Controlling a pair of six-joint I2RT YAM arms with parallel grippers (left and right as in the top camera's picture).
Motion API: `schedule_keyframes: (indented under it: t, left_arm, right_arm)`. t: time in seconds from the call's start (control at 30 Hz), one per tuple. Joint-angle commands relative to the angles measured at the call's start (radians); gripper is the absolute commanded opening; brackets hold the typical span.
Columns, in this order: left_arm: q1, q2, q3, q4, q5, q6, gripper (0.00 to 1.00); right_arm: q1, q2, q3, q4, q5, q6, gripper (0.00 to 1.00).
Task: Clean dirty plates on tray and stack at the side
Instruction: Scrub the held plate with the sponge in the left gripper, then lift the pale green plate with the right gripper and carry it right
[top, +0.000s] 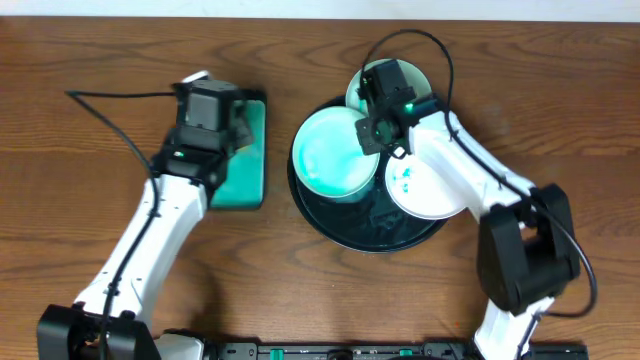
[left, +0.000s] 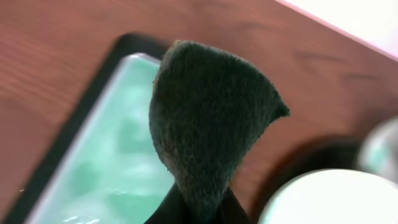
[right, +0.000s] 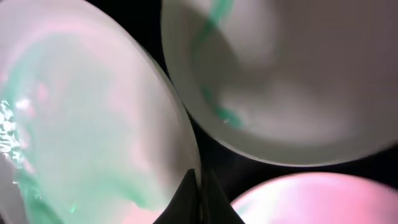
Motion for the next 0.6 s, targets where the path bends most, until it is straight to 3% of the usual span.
schedule_keyframes:
  t: [0.0,0.33,0.57]
  left_arm:
    - [0.061,0.002,-0.008,-0.028,-0.003,-0.009,0.07]
    - [0.211,0.029,-0.011,-0.037,-0.003,-0.009,0.07]
    - [0.226,0.101,-0.012,-0.037,0.001,-0.009,0.07]
  right_arm:
    - [0.043,-0.059,0.006,0.01,0.254,-0.094,0.01]
    - [0.167,-0.107,0.006,0.114,0.618,-0.37,0.01]
    - [0.269,-0.107,0.006,0.225,0.837,-0.572,0.01]
